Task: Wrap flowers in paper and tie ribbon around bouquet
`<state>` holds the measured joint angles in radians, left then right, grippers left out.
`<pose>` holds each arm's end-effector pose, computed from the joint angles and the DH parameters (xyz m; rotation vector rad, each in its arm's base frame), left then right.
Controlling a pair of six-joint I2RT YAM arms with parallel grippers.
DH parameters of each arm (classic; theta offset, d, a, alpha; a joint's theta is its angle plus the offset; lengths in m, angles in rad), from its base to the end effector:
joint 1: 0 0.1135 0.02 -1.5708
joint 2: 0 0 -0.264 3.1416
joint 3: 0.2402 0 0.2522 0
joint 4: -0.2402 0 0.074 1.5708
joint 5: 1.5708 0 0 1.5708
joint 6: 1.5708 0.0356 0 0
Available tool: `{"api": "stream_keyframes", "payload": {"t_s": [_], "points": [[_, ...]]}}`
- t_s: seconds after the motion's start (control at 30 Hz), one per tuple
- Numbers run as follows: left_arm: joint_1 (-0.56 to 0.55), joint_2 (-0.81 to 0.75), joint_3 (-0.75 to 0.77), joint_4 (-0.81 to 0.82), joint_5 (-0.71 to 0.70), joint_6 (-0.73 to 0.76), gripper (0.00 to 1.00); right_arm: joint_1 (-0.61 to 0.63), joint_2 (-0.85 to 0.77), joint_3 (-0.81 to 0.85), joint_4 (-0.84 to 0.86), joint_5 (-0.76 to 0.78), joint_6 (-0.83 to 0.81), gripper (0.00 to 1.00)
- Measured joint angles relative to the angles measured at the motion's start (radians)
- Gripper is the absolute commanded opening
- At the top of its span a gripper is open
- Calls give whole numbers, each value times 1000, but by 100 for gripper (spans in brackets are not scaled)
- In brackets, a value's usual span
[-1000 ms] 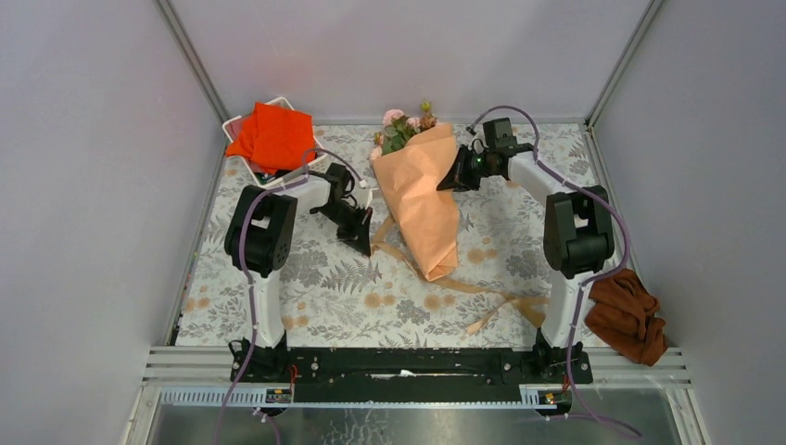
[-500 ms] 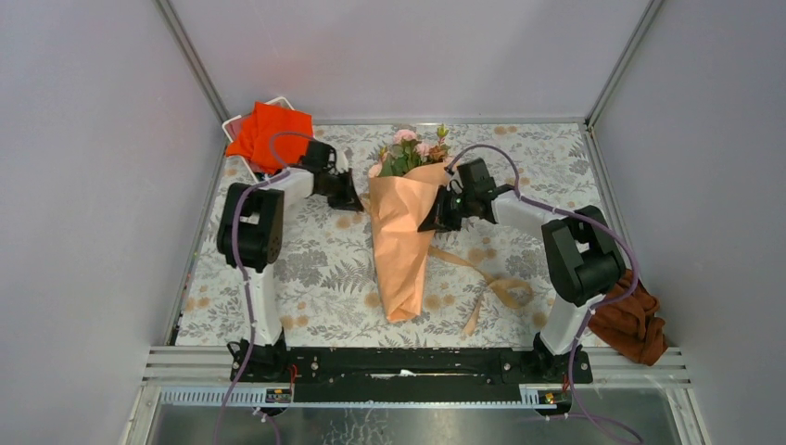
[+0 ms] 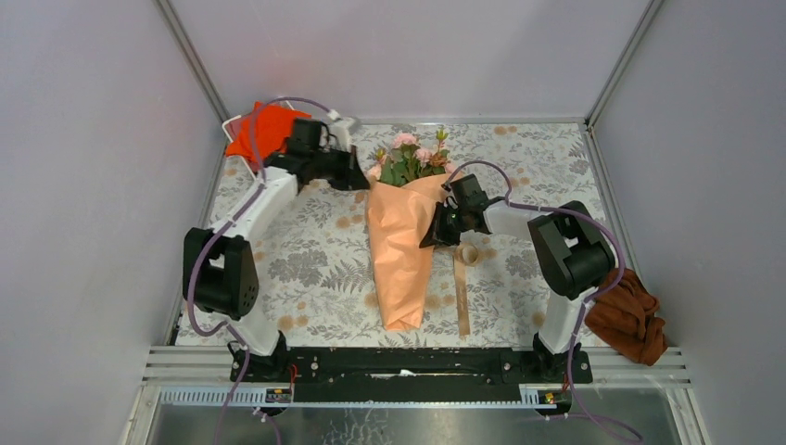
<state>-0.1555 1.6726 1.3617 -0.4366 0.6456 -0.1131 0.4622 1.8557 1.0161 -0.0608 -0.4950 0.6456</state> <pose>0.3657 -0.0790 0.2887 0.3788 2.2578 -0.8834 0.3217 0.1792 0.1420 0.0103 2.6412 1.0475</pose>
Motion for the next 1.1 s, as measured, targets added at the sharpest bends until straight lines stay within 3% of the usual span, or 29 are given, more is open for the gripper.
{"api": "stream_keyframes", "payload": {"t_s": [0.17, 0.27, 0.43, 0.6, 0.87, 1.1], "points": [[-235, 29, -3, -27, 60, 90, 0, 0, 3, 6, -13, 9, -23, 22], [-302, 108, -6, -26, 86, 109, 0, 1, 2, 14, -29, 15, -39, 28], [-339, 272, -10, -19, 75, 122, 0, 1, -24, 37, -93, 43, -74, 37], [-368, 374, -5, -14, 62, 128, 0, 2, -138, 55, -212, 144, -119, 52], [-376, 392, 0, -6, 63, 128, 0, 3, -387, -39, -346, 360, -140, 62], [-376, 392, 0, -5, 62, 128, 0, 62, -365, -167, -426, 455, -121, 68]]}}
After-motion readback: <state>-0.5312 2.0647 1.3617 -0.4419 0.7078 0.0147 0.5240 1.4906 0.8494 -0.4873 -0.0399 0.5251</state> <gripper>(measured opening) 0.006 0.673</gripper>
